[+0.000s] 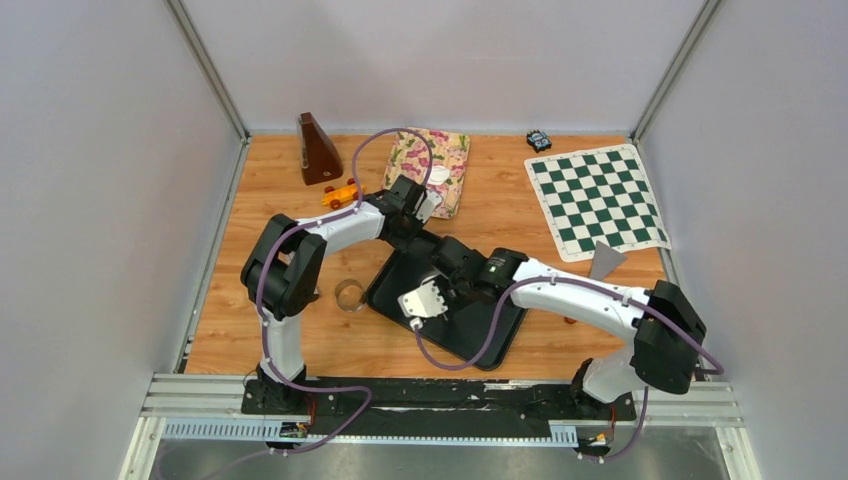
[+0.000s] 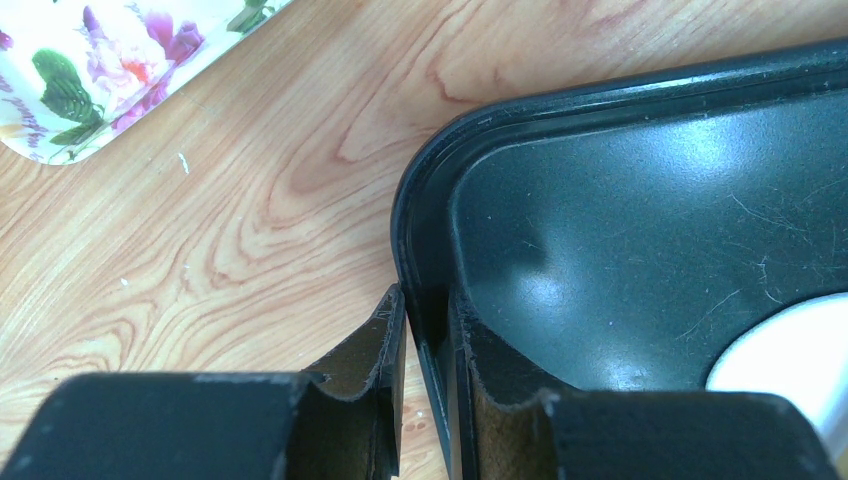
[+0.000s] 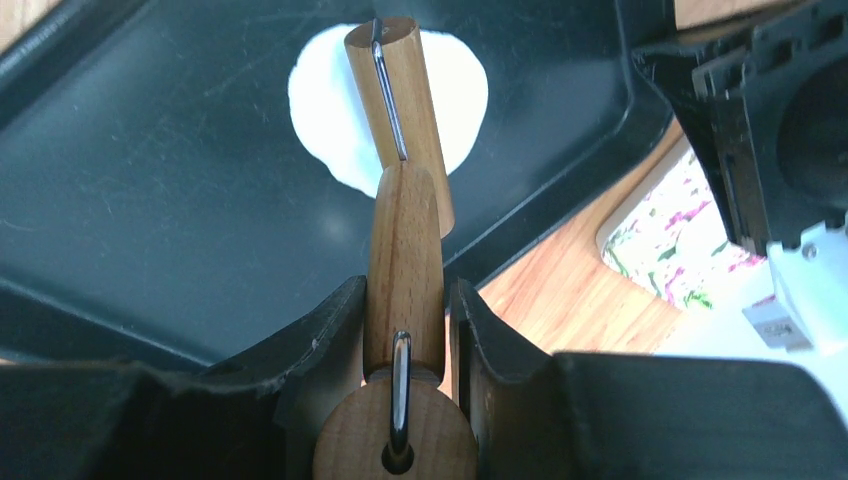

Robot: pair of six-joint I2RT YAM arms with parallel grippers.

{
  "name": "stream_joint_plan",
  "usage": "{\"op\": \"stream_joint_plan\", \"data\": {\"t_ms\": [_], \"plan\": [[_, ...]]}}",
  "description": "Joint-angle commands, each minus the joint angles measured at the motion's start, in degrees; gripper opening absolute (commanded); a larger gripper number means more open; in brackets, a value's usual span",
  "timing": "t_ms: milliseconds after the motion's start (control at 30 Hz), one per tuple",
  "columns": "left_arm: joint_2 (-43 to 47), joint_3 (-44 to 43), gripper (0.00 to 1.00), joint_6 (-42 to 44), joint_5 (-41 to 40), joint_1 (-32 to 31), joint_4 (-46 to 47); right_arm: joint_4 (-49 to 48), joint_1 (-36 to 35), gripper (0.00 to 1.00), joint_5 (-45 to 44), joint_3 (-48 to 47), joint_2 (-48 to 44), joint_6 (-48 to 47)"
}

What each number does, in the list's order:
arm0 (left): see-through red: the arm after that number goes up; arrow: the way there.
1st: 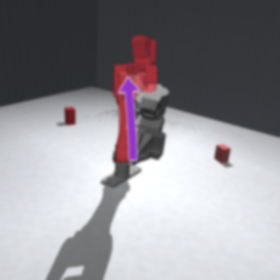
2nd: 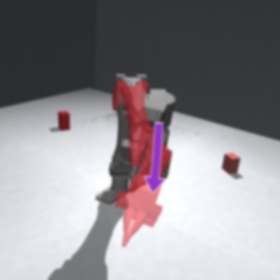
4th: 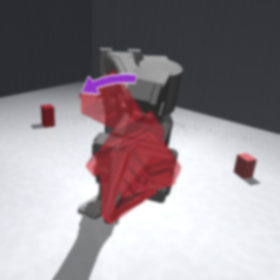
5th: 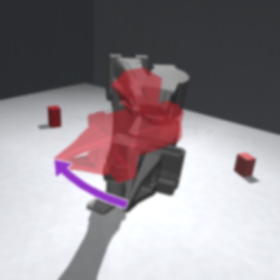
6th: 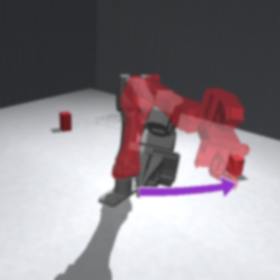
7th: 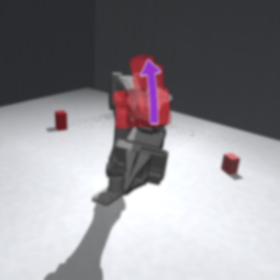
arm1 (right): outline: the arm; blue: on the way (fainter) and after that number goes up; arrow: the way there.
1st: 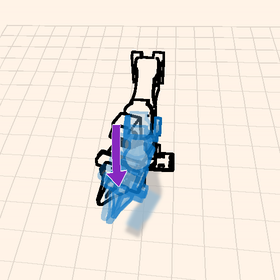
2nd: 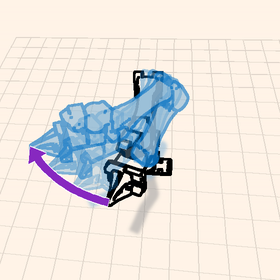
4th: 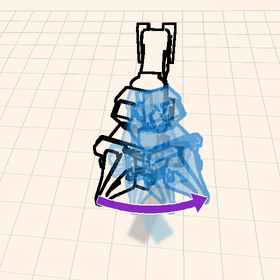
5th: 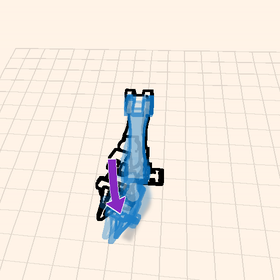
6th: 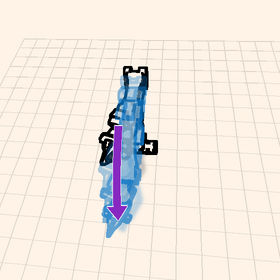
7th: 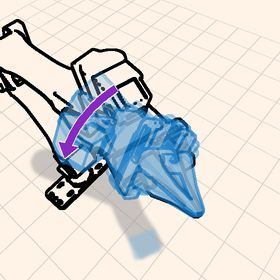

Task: Roll out the dumpling wrappers from the dough

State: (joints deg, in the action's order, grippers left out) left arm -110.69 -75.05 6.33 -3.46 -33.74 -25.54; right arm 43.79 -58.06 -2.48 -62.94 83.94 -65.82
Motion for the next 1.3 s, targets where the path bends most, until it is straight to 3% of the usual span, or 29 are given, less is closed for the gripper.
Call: {"op": "stream_joint_plan", "data": {"t_ms": [0, 267, 567, 667, 967, 1267], "plan": [[3.2, -0.3, 0.0, 2.5, -1.5, 0.3, 0.5, -5.7, -2.3, 0.0, 1.5, 1.2, 1.4, 1.4], [3.5, -0.2, 0.0, 2.3, -1.0, 0.2, 0.5, -12.9, -3.5, 0.0, 1.5, 7.7, 6.1, 2.5], [3.8, 0.0, 0.0, 2.1, -0.8, 0.2, 0.5, -14.9, -3.7, 0.0, 7.5, 10.7, 10.2, 4.3], [3.8, 0.0, 0.0, 2.2, -0.9, 0.2, 0.6, -16.8, -3.7, 0.0, 5.3, 11.4, 9.9, 4.5], [3.7, 0.0, 0.0, 2.1, -1.9, 0.3, 0.6, -9.1, -3.6, 0.0, 8.2, 12.3, 0.8, 3.6], [3.9, -0.1, 0.0, 2.4, -2.4, 0.3, 0.6, -9.2, -3.5, 0.0, 11.6, 17.8, 1.9, 5.3]]}}
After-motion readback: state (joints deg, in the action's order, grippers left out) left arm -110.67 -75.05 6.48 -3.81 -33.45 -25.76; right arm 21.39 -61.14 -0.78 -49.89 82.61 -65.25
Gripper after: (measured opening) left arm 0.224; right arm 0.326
